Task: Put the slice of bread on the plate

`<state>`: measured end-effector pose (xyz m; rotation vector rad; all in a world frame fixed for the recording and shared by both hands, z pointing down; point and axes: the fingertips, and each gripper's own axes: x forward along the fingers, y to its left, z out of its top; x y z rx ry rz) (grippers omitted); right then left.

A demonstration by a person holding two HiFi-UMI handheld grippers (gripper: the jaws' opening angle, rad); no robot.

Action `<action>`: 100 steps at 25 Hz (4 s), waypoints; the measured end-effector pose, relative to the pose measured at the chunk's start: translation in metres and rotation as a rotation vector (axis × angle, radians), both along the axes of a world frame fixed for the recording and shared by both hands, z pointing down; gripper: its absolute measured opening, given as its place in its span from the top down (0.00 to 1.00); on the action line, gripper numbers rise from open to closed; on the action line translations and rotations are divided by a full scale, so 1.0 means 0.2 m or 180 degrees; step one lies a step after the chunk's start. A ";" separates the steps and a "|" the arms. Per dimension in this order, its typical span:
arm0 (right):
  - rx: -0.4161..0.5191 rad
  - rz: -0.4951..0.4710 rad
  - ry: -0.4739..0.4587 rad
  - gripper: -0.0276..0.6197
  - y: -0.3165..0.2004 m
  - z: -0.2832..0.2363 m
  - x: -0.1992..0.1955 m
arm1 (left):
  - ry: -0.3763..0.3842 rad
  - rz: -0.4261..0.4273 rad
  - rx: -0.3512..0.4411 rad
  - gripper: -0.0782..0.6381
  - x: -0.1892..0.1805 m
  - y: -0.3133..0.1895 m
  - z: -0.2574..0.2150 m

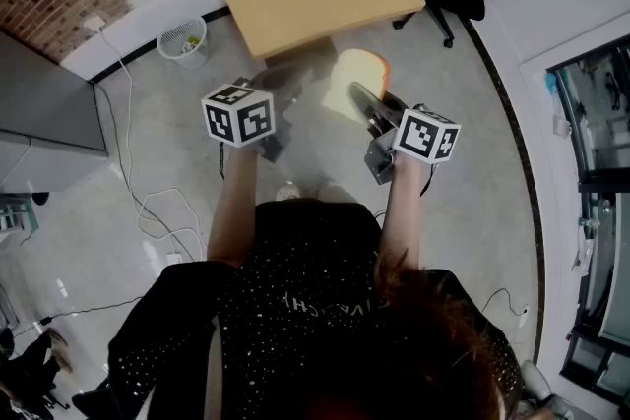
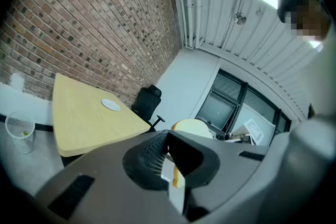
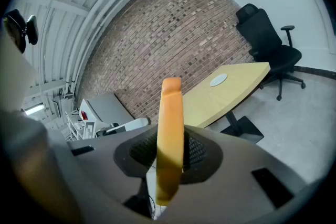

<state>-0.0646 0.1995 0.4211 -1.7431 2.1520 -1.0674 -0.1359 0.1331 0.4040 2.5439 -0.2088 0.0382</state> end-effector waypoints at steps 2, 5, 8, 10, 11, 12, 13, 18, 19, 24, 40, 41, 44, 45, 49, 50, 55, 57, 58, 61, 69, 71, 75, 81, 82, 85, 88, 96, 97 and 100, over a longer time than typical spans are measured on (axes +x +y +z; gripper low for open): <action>-0.0007 0.0026 0.0006 0.81 0.00 0.01 -0.02 | -0.0032 0.0039 -0.0014 0.88 -0.01 0.00 0.02; 0.0045 0.0177 0.0037 0.81 0.00 0.01 -0.02 | -0.0076 0.0051 0.0031 0.88 0.00 0.00 0.04; 0.0135 0.0423 0.0125 0.81 0.01 0.01 0.04 | -0.0180 -0.0006 0.0164 0.88 0.02 0.00 0.07; 0.0198 0.0509 0.0125 0.81 0.01 0.00 0.08 | -0.0222 -0.0005 0.0200 0.88 0.06 -0.01 0.08; 0.0231 0.0530 0.0092 0.81 0.00 0.00 0.10 | -0.0227 0.0004 0.0198 0.88 0.09 -0.01 0.08; 0.0257 0.0554 0.0048 0.81 -0.01 0.00 0.13 | -0.0231 0.0013 0.0188 0.88 0.11 -0.02 0.09; 0.0272 0.0583 0.0001 0.81 -0.02 0.00 0.16 | -0.0241 0.0018 0.0177 0.88 0.14 -0.04 0.09; 0.0236 0.0580 -0.0117 0.81 -0.17 0.02 0.34 | -0.0345 -0.0118 0.0080 0.88 0.28 -0.19 0.13; 0.0232 0.0572 -0.0125 0.81 -0.20 0.01 0.38 | -0.0356 -0.0158 0.0058 0.88 0.31 -0.23 0.13; 0.0248 0.0468 -0.0085 0.81 -0.39 -0.03 0.55 | -0.0315 -0.0240 -0.0002 0.88 0.49 -0.38 0.11; 0.0201 0.0173 -0.0119 0.81 -0.75 0.01 1.01 | -0.0461 -0.0490 0.0067 0.88 0.94 -0.67 0.17; 0.0202 0.0142 -0.0118 0.81 -0.76 0.01 1.03 | -0.0465 -0.0525 0.0071 0.88 0.95 -0.67 0.17; 0.0256 0.0090 -0.0189 0.81 -0.81 0.00 1.07 | -0.0456 -0.0598 0.0086 0.88 0.98 -0.69 0.17; 0.0275 0.0077 -0.0232 0.81 -0.82 -0.01 1.08 | -0.0457 -0.0618 0.0087 0.88 0.99 -0.70 0.17; 0.0232 -0.0023 -0.0230 0.81 -0.84 0.01 1.05 | -0.0468 -0.0692 0.0082 0.88 0.98 -0.72 0.17; 0.0217 -0.0034 -0.0192 0.81 -0.84 0.01 1.05 | -0.0465 -0.0703 0.0082 0.88 0.98 -0.72 0.17; 0.0227 0.0026 -0.0150 0.81 -0.79 -0.01 1.12 | -0.0426 -0.0716 0.0079 0.88 1.02 -0.71 0.16; 0.0231 0.0079 -0.0167 0.81 -0.76 -0.01 1.16 | -0.0416 -0.0719 0.0074 0.88 1.04 -0.70 0.16; 0.0243 0.0100 -0.0191 0.81 -0.75 -0.01 1.18 | -0.0410 -0.0716 0.0076 0.88 1.05 -0.69 0.15; 0.0256 0.0120 -0.0282 0.81 -0.73 0.00 1.20 | -0.0406 -0.0721 0.0065 0.88 1.05 -0.68 0.16; 0.0153 0.0070 -0.0293 0.81 -0.75 0.06 1.18 | -0.0403 -0.0769 -0.0019 0.88 1.04 -0.72 0.19; 0.0142 0.0062 -0.0293 0.81 -0.77 0.06 1.19 | -0.0414 -0.0765 -0.0020 0.88 1.05 -0.74 0.19; 0.0100 0.0125 -0.0323 0.81 -0.81 0.08 1.27 | -0.0440 -0.0748 -0.0060 0.88 1.10 -0.80 0.22; 0.0053 0.0165 -0.0518 0.81 -0.96 0.13 1.34 | -0.0481 -0.0724 -0.0178 0.88 1.17 -0.94 0.29; 0.0057 0.0166 -0.0563 0.81 -0.99 0.14 1.35 | -0.0489 -0.0721 -0.0194 0.88 1.18 -0.97 0.30; 0.0036 0.0187 -0.0597 0.81 -1.10 0.15 1.41 | -0.0494 -0.0702 -0.0219 0.88 1.24 -1.07 0.31; -0.0017 0.0172 -0.0582 0.81 -1.22 0.17 1.45 | -0.0500 -0.0694 -0.0240 0.88 1.30 -1.19 0.32; -0.0170 0.0027 -0.0614 0.81 -1.58 0.22 1.52 | -0.0559 -0.0707 -0.0293 0.88 1.41 -1.54 0.35; -0.0195 0.0015 -0.0610 0.81 -1.63 0.23 1.52 | -0.0559 -0.0723 -0.0301 0.88 1.42 -1.59 0.35; -0.0261 -0.0005 -0.0602 0.81 -1.75 0.25 1.55 | -0.0526 -0.0760 -0.0343 0.88 1.45 -1.72 0.35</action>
